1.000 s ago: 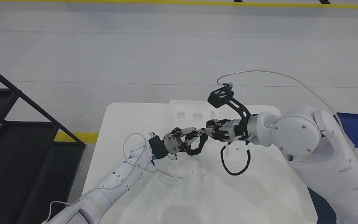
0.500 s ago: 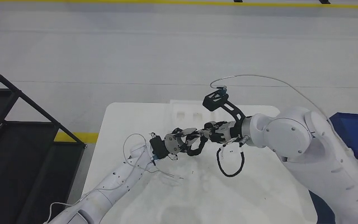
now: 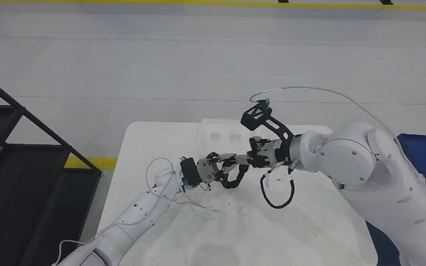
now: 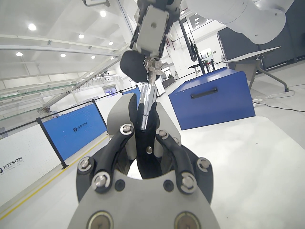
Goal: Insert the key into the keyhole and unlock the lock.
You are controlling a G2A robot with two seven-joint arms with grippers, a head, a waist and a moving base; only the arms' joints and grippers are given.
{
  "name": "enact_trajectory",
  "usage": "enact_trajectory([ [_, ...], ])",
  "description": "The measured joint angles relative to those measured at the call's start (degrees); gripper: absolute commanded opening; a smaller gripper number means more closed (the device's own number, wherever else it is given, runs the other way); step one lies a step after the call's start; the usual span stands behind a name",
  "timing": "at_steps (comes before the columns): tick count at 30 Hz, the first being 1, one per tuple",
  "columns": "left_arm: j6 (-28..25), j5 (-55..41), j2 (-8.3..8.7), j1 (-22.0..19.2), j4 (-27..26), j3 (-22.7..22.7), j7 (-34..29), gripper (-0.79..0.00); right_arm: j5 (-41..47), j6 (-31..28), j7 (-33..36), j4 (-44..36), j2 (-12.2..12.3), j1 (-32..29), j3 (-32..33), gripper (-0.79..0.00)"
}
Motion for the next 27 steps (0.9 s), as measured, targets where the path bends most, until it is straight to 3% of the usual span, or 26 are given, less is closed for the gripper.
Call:
enact_trajectory([
  [5,-7.8,-0.9,0.48,-1.3,-0.2,-1.0,-2.6,-0.785,-1.8,-10.6,0.9,-1.6,0.8,-0.3,2.1,0.000],
  [10,-19.3,-2.4,1.55,-2.6,-2.4,-2.6,-5.7,-0.785,-0.3,-25.1,2.0,-1.1,1.6,-1.3,3.3,0.000],
  [15,-28.7,-7.4,3.11,-3.0,-7.2,-4.1,-14.8,-0.785,0.0,-36.8,-0.5,0.3,2.4,-3.5,4.9,0.000],
  [20,-33.2,-8.7,4.66,-3.5,-8.9,-4.9,-19.8,-0.785,-1.9,-39.9,-3.2,0.6,3.2,-6.2,6.1,0.000],
  [27,-33.0,-12.4,7.14,-7.0,-8.0,1.1,-22.7,-0.785,-2.5,-42.7,-6.1,0.4,4.1,-8.7,8.1,0.000],
])
